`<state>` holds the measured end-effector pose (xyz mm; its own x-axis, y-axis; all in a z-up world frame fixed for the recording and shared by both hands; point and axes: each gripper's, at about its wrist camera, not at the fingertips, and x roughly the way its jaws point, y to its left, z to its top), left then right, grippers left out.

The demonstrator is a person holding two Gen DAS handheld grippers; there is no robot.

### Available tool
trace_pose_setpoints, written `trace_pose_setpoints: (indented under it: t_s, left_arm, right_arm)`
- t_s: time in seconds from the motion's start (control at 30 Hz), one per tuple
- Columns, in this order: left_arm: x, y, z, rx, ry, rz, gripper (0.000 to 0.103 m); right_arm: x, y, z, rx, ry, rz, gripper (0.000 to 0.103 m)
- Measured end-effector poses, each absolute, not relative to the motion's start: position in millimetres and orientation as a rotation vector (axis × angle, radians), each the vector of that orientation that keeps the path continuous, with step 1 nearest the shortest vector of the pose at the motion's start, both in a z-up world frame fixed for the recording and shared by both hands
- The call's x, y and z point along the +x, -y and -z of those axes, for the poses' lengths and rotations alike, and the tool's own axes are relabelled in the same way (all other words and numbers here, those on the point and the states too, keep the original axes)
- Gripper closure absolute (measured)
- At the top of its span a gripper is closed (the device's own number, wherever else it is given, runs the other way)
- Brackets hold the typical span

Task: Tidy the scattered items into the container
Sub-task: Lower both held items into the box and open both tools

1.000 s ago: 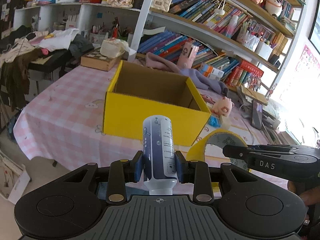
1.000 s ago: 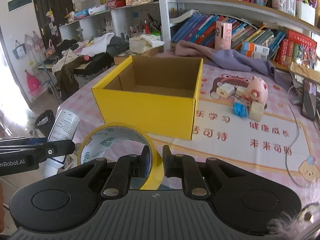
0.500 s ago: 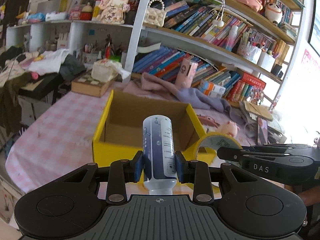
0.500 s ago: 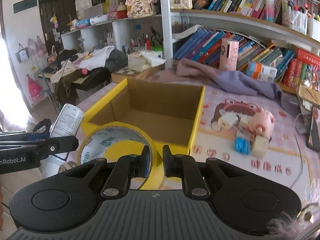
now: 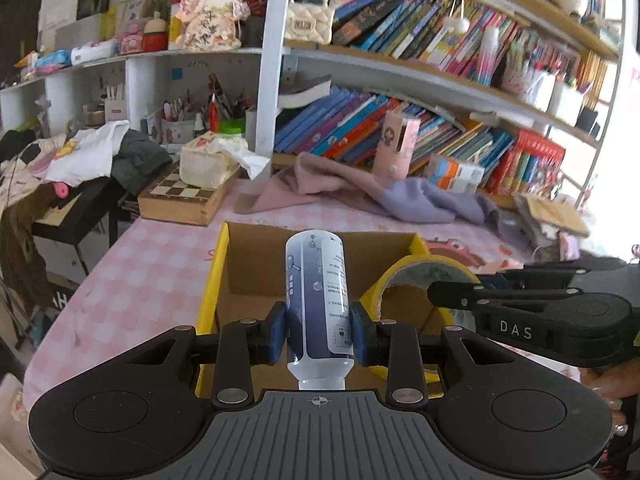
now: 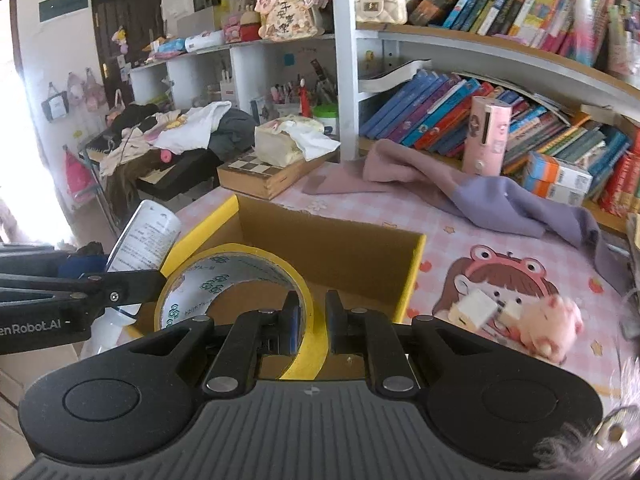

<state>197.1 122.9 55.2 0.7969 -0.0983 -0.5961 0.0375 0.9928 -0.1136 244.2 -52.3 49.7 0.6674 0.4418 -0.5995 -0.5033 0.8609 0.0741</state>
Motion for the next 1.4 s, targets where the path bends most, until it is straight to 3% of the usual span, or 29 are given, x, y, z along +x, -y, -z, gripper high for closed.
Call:
trace_pose_setpoints:
  t_s: [0.7, 1.3, 1.4]
  left_arm:
    - [317.1, -108.8, 6.2, 0.189, -0.932, 0.076, 0.072]
    - [361.2, -99.5, 36.4, 0.375, -1.056, 0.076, 0.072]
    - [362.8, -99.4, 36.0, 0.396, -1.041, 0.068, 0.069]
  right_arm:
    - [369.0, 5.3, 10.5, -0.377, -0.784, -0.644, 0.090]
    - [403.0, -20.6, 39.3, -0.560, -0.843, -0.761, 0.090]
    - [403.7, -21.1, 39.2, -0.555, -0.846, -0.762, 0.089]
